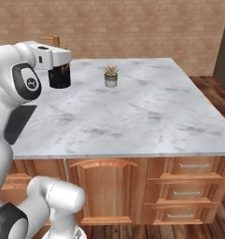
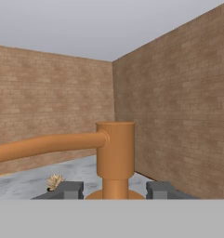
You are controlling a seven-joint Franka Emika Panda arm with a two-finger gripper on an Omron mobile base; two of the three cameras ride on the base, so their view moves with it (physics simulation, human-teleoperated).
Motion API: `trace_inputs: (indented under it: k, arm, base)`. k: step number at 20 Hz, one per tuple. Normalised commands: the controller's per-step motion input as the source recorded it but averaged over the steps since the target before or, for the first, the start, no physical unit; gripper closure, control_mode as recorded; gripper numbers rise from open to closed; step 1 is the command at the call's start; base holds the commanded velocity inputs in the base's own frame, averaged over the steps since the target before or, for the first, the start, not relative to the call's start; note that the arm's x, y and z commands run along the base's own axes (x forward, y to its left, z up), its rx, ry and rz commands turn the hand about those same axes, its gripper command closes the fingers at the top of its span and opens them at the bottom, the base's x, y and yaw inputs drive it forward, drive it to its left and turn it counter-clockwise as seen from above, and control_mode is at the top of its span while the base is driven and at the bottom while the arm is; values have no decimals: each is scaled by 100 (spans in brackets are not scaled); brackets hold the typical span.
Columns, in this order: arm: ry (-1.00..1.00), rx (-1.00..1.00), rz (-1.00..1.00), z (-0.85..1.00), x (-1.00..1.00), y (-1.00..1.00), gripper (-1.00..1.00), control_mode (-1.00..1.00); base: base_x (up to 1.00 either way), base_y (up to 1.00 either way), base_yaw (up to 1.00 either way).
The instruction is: Locate and retrieve the spray and soap dispenser from the cabinet. Place them next to the sink.
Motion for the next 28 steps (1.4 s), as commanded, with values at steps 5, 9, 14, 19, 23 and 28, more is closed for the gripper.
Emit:
trace_inputs:
  k: [5, 9, 14, 19, 23, 28]
  arm:
    - [0, 0, 0, 0, 0, 0, 100, 100]
    - [0, 0, 0, 0, 0, 0, 100, 100]
    - [0, 0, 0, 0, 0, 0, 100, 100]
    - [0, 0, 0, 0, 0, 0, 100, 100]
    - [0, 0, 0, 0, 0, 0, 100, 100]
    - [0, 0, 0, 0, 0, 0, 100, 100]
  base:
    - [11, 53, 10]
    - [13, 34, 12]
    - [11, 12, 6]
    - [15, 30, 4]
    - [25, 40, 2]
    - [41, 23, 0]
